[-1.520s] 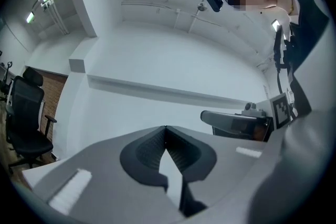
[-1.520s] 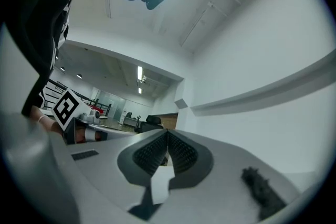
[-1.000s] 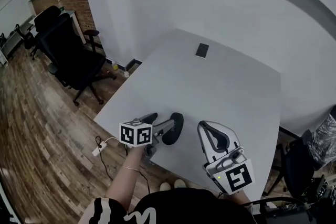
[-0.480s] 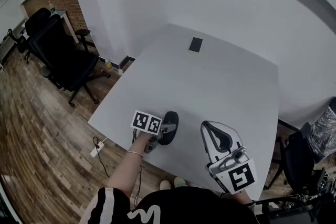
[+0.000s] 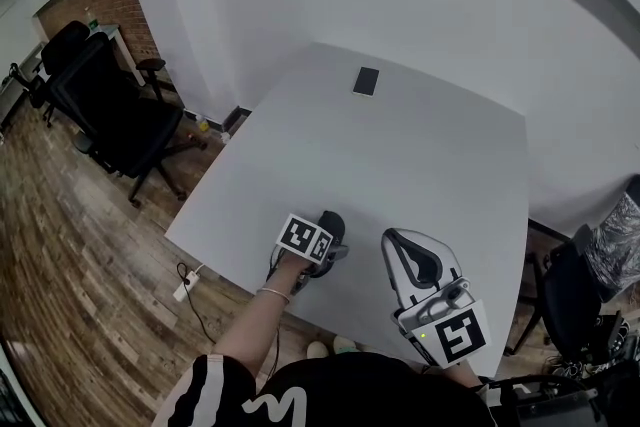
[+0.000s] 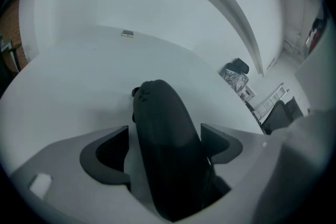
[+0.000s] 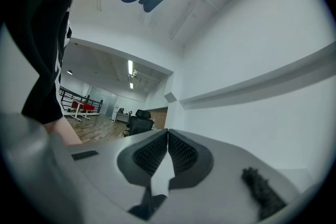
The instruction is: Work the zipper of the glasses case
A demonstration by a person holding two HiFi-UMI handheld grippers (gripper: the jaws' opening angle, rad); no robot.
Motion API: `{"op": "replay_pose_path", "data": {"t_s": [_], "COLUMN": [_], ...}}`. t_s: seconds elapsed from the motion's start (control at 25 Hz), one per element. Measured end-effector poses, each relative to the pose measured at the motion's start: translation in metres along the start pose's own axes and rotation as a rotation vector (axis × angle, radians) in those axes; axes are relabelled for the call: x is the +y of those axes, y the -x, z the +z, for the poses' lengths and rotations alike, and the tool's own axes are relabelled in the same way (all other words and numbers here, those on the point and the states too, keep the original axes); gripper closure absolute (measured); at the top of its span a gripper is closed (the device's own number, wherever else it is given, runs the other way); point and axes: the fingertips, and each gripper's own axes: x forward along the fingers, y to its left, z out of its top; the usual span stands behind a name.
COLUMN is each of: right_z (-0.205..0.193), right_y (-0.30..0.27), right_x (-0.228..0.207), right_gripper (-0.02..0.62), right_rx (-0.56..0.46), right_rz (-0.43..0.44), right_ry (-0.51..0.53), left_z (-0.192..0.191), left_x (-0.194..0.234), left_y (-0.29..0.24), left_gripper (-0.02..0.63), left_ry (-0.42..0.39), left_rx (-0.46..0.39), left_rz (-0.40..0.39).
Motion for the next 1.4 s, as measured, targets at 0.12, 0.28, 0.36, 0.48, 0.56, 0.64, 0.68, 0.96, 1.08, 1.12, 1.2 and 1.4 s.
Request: {"op": "replay_pose_path", "data": {"t_s": [0.12,0.28,0.36,0.48,0.56,0.64,0.68,0.96,1.08,1.12,1.2,1.4], "right_z": [-0.001,-0.001,-0.002,-0.001,-0.002,-0.001,0.0,0.009,0.01,0.009,0.009,0.027], "right_y": [-0.001,-0.002,-0.002,-0.002,-0.001,0.001,0.002,-0.012,-0.024,-0.027,-0.033,-0.047], "right_x": [0.003,0.005,0.004,0.005,0.003,-0.001,-0.004,-0.014,-0.007,-0.005,0.0,0.006], "right_gripper": [0.587,0.587,0.587,0.586,0.586,0.586,0.586,0.586,0.584,0.583,0.546,0.522], "right_rx": [-0.008,-0.01,-0.011,-0.022,-0.018,-0.021,-0.024,-0.019,0.013,0.024,0.039,0.037], "right_rz": [0.009,0.02,0.018,0.015,0.011,0.003,-0.001,-0.011,-0.005,-0.001,0.008,0.008], "right_ry": [-0.005,-0.009,-0.014,-0.026,-0.012,0.0,0.005,0.239,0.394,0.426,0.469,0.605], "left_z": [-0.008,-0.016,-0.015,-0.019,-0.018,-0.008,0.0,0.083,0.106,0.109,0.111,0.111], "left_x": [0.001,0.005,0.007,0.009,0.009,-0.001,-0.007,-0.058,-0.092,-0.104,-0.126,-0.145], "left_y": [-0.007,-0.012,-0.015,-0.013,-0.007,0.011,0.024,0.16,0.22,0.235,0.258,0.279], "left_gripper": [0.184,0.244,0.276,0.316,0.318,0.319,0.319,0.321,0.319,0.319,0.319,0.319], "left_ry": [-0.132,-0.268,-0.266,-0.268,-0.286,-0.31,-0.322,-0.634,-0.781,-0.822,-0.872,-0.907], "left_rx": [0.072,0.083,0.046,0.033,0.016,-0.039,-0.085,-0.395,-0.481,-0.502,-0.541,-0.553], "left_rz": [0.102,0.182,0.168,0.155,0.145,0.108,0.082,-0.001,-0.004,-0.004,-0.017,-0.019]}}
